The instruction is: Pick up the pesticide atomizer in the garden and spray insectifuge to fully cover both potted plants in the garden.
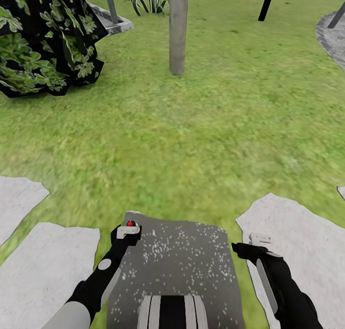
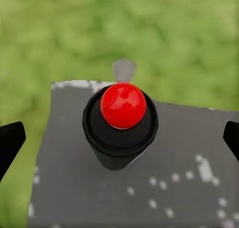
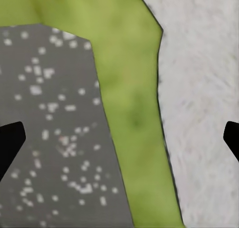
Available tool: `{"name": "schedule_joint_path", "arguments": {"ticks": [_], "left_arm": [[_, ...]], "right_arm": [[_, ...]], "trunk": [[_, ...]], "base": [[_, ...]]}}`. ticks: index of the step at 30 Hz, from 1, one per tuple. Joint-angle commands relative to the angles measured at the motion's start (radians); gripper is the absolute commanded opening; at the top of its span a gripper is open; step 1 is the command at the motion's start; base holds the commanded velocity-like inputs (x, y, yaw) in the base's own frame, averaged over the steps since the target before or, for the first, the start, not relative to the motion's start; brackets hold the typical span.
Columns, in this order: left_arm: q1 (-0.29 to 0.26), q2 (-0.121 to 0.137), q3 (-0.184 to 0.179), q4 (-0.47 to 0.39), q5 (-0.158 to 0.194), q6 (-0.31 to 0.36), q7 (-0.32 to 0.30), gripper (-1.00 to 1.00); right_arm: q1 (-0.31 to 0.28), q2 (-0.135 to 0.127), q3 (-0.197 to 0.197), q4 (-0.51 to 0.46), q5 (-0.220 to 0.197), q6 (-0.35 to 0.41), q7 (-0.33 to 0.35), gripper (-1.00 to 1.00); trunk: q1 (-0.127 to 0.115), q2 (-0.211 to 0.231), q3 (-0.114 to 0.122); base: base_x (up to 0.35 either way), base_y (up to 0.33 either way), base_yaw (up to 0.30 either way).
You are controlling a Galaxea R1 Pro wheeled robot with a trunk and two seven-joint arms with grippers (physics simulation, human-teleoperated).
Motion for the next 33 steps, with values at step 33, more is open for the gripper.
{"name": "schedule_joint_path", "arguments": {"ticks": [33], "left_arm": [[-0.001, 0.000, -0.001, 0.001, 0.000, -0.003, 0.000, 1.00]], "right_arm": [[0.000, 0.000, 0.000, -0.001, 0.000, 0.005, 0.000, 1.00]], "trunk": [[0.003, -0.002, -0.024]], "base": [[0.014, 0.000, 0.000]]}}
